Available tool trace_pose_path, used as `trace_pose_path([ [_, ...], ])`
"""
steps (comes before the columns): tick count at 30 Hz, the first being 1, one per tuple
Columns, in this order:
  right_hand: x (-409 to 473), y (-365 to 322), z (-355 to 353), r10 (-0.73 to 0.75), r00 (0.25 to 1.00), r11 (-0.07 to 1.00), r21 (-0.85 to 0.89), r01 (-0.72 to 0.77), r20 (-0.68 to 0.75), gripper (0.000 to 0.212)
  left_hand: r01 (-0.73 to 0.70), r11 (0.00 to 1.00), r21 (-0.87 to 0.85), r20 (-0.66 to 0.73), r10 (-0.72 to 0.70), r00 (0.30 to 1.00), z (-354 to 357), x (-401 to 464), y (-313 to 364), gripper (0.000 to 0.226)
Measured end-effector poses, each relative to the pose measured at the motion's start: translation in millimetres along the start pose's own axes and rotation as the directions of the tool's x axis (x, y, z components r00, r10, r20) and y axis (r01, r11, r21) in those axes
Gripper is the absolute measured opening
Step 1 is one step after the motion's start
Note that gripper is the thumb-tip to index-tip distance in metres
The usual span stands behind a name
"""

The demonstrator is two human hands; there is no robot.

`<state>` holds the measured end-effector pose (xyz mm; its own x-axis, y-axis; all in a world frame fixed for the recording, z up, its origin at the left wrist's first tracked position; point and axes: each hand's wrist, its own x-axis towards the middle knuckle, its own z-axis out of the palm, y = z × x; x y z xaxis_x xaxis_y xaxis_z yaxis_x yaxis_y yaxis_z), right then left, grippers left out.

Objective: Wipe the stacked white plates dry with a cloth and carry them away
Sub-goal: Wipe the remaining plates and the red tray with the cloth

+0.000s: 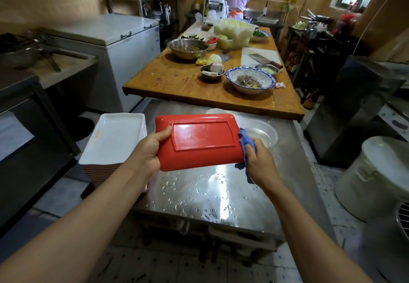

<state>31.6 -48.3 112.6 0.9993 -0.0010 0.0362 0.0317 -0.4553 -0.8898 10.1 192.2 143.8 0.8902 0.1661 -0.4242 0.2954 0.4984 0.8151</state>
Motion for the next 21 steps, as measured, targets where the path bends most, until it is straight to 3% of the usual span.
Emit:
trace_pose_path([
  [3,-3.3,25.1,-8.9,0.022,0.998,0.997,-0.079,-0.026,-0.054,0.012,0.033,0.999,-0.013,-0.007,-0.033,0.999,-1.8,6.3,-4.8,0.012],
  [7,-3.4,53.5,-26.0,0.097,0.991,0.983,-0.150,-0.109,-0.090,0.024,0.070,0.997,-0.020,-0.035,-0.071,0.997,-1.0,13.6,-14.9,0.016],
  [10,-5.6,78.2,-35.9,0.117,0.992,0.936,-0.329,-0.123,-0.038,0.022,0.097,0.995,-0.020,-0.063,-0.098,0.993,1.1,17.6,-26.6,0.027],
  [15,-15.2,118.8,-27.7,0.251,0.964,0.876,-0.444,-0.190,0.082,0.031,0.139,0.990,-0.014,-0.105,-0.140,0.985,1.1,24.9,-48.9,0.018],
  [21,-15.5,144.3,-15.6,0.252,0.941,0.838,-0.537,-0.095,0.228,0.021,0.124,0.992,-0.005,-0.126,-0.124,0.984,3.4,22.5,-63.7,0.024],
])
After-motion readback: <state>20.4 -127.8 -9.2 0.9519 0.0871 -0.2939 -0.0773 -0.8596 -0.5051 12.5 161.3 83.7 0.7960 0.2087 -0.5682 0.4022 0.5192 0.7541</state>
